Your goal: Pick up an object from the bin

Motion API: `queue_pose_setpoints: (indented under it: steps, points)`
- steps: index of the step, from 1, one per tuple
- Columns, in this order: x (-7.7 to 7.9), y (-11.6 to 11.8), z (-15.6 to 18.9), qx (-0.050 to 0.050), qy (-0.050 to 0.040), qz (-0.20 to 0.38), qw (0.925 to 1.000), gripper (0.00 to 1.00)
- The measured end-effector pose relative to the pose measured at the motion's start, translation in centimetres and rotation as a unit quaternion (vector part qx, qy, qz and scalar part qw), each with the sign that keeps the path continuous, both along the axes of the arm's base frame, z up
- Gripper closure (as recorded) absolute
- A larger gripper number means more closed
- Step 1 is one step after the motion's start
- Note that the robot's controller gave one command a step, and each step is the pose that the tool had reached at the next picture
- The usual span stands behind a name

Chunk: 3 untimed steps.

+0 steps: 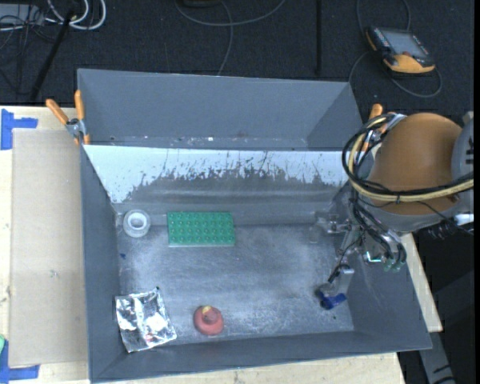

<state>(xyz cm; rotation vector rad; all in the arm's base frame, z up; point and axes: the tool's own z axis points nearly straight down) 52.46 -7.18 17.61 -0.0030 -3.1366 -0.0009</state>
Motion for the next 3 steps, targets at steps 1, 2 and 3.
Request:
queue_pose_setpoints:
  steps: [1, 2, 3]
  points:
    - [-1.6, -6.0, -10.9, 0.001, 0.0009, 0.169, 0.9856, 0.0]
    - [-1.5, -5.8, -10.7, 0.001, -0.0014, 0.171, 0.9853, 1.0]
    - [-0.3, -5.4, 5.6, -0.001, -0.0069, 0.19, 0.9817, 1.0]
